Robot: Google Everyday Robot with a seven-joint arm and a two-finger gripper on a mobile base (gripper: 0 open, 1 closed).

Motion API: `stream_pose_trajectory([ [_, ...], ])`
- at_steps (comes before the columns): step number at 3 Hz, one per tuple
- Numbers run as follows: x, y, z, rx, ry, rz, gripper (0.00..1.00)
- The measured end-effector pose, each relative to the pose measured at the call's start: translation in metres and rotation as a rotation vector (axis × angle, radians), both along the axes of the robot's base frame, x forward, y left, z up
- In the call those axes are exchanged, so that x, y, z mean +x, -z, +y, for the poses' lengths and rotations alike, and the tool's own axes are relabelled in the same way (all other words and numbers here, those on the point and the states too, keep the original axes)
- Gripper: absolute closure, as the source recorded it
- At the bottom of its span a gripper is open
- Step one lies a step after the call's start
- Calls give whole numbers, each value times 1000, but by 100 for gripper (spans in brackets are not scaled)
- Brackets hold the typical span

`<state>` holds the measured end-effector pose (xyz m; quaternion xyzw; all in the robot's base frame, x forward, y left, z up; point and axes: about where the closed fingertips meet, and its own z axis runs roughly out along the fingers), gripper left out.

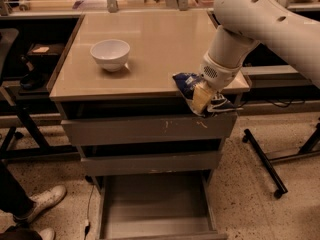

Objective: Place blue chip bag into bottom drawer

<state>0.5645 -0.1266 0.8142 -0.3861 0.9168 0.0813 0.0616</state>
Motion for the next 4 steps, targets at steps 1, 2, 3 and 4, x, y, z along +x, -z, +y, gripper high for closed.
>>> stream_pose_trajectory([
  [1,-28,8,-3,-5,11,37,100],
  [2,-76,19,-9,-1,15,92,100],
  [3,-124,39,-7,13,-15,167,100],
  [4,-130,45,-7,9,-16,183,100],
])
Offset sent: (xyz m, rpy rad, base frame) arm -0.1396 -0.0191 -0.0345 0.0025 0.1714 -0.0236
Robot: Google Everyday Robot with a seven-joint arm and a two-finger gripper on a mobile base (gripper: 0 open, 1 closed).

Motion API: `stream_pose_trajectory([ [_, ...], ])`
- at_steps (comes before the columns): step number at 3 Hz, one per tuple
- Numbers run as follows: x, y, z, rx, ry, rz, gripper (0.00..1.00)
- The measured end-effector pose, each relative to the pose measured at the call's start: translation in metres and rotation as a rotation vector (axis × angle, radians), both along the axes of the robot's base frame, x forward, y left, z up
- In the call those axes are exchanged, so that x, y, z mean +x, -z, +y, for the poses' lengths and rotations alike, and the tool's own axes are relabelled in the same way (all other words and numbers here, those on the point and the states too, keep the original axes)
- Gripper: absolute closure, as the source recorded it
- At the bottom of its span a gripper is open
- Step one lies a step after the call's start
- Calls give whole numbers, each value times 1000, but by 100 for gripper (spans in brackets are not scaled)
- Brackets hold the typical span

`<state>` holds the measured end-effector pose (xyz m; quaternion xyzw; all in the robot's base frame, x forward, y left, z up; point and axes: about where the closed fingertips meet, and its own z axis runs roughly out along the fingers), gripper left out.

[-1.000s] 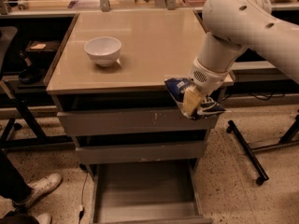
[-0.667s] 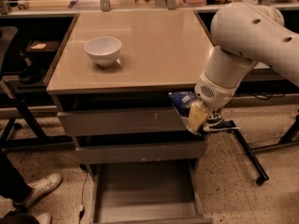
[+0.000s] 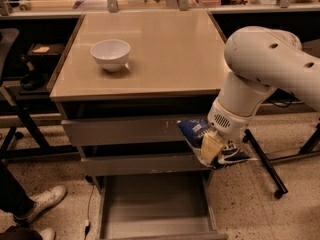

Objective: Place blue chip bag into bottom drawer

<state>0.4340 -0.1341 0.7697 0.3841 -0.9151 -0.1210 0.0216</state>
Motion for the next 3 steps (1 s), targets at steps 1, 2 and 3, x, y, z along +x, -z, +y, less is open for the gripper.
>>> stream_pose_trajectory([
  [1,-3,9,4,11,-3,6,100],
  [2,-16,65,27,55,11,80,100],
  [3,-22,135,51,104,17,165,100],
])
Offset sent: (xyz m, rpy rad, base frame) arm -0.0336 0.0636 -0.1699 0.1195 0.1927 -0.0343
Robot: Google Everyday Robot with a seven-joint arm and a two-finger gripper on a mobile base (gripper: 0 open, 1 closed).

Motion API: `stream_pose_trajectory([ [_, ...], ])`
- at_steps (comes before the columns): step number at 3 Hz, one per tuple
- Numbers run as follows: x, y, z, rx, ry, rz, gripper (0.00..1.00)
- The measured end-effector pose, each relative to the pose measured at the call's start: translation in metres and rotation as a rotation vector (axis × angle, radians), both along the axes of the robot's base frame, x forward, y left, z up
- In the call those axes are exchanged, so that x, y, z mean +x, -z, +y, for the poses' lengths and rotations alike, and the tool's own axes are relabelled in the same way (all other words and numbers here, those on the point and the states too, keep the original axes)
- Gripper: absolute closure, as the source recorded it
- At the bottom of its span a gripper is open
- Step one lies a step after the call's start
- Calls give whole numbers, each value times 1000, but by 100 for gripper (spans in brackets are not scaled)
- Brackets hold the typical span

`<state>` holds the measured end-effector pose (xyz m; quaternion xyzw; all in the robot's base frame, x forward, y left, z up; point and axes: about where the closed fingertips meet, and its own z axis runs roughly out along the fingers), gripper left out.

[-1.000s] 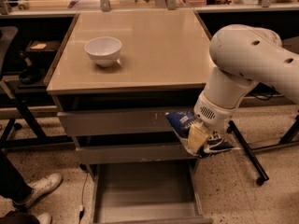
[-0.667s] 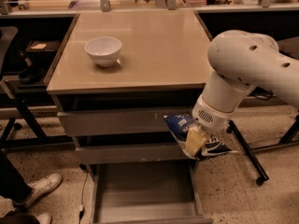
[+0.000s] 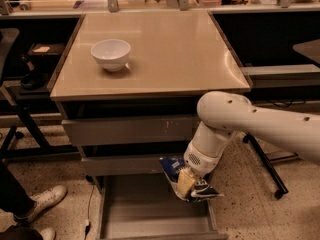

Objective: Place blue chip bag into bottom drawer

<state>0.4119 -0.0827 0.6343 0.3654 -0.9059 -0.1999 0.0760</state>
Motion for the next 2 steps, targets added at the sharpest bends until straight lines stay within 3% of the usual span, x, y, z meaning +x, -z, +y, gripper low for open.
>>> stream_pose_trajectory([
  [1,-6,41,23,71,-4,96,100],
  [2,-9,52,25,80,-4,123,100],
])
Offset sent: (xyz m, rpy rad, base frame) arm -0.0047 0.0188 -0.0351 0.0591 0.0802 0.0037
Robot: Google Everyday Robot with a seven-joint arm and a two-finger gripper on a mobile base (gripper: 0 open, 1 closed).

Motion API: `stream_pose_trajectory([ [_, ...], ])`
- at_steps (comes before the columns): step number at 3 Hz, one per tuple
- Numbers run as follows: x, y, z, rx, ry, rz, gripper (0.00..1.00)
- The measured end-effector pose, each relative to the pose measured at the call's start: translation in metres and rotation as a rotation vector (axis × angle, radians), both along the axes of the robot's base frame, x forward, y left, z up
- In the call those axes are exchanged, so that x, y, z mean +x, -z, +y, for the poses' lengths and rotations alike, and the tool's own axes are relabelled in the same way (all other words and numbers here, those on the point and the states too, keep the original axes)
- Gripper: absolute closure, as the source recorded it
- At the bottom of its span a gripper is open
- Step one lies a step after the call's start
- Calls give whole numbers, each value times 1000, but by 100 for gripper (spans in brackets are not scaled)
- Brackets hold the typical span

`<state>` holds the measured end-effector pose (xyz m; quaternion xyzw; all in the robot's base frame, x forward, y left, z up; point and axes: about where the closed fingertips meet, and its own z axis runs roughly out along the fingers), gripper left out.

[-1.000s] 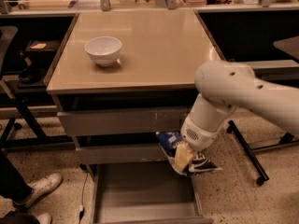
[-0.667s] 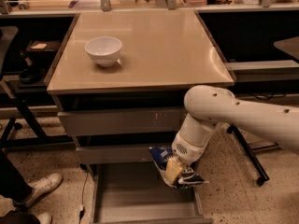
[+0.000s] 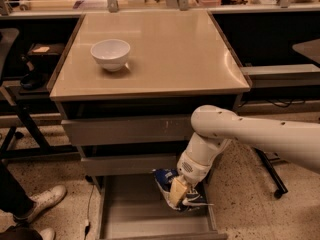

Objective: Place blue chip bag into bottom drawer

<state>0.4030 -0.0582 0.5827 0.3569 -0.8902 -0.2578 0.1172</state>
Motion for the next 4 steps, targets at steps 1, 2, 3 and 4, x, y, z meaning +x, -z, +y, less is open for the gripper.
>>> stream_pose_trajectory([
  [1,0,19,7,16,11,14,100],
  [2,1,77,14,33,124,41,100],
  [3,10,129,23,67,244,44,100],
  [4,10,129,23,68,244,44,100],
])
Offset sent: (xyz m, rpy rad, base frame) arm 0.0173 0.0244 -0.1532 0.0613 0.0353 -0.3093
